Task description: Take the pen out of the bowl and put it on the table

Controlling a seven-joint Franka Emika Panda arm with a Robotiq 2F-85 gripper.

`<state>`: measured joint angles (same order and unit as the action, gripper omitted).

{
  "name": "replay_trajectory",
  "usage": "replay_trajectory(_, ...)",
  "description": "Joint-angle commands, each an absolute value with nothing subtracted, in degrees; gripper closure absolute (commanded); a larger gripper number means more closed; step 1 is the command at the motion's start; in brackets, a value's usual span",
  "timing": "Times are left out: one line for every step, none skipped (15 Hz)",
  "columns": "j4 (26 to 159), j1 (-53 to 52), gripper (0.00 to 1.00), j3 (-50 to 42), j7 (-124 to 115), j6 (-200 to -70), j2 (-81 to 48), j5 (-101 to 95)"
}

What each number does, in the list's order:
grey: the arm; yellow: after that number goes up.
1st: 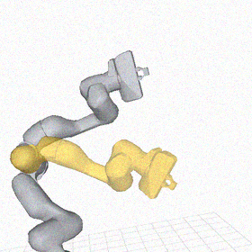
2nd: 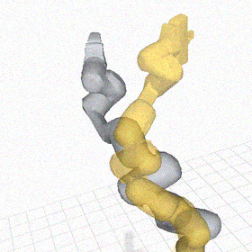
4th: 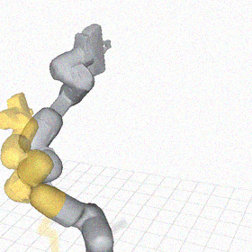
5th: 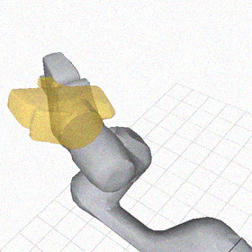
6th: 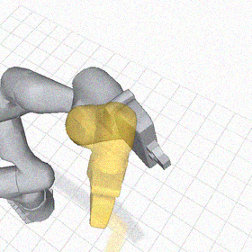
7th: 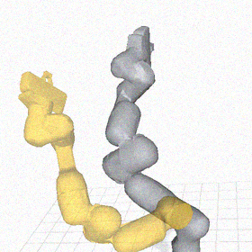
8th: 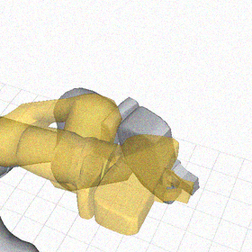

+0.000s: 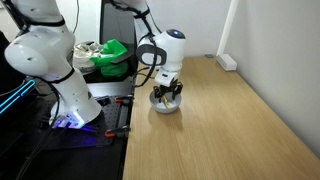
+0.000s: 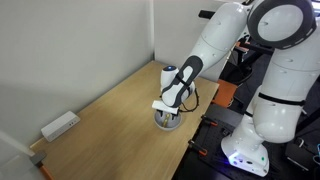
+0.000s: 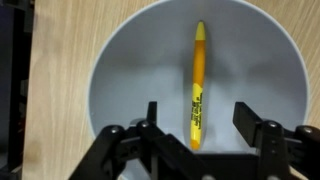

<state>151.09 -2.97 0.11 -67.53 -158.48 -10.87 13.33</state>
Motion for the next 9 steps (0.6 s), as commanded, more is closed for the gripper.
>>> replay_trajectory(149.0,-5.0,0.22,-1.6,-71.9,-160.5,-14.1,11.6)
replay_trajectory(148.6,-5.6,0.23,-2.1,-73.2,-160.8,-14.8,10.9)
replay_trajectory(148.2,-5.9,0.23,-2.4,-73.8,-160.8,-15.4,10.6)
replay_trajectory(147.7,-6.5,0.25,-3.0,-74.8,-160.7,-15.9,10.0)
replay_trajectory(147.4,-7.0,0.26,-3.4,-75.6,-160.7,-16.4,9.5)
replay_trajectory(147.0,-7.4,0.27,-3.8,-76.3,-160.7,-16.8,9.2)
replay_trajectory(146.7,-7.8,0.32,-4.2,-77.0,-160.5,-17.1,8.8)
replay_trajectory(146.5,-8.1,0.35,-4.5,-77.5,-160.6,-17.5,8.4)
replay_trajectory(146.3,-8.5,0.58,-4.8,-78.1,-160.6,-17.7,8.1)
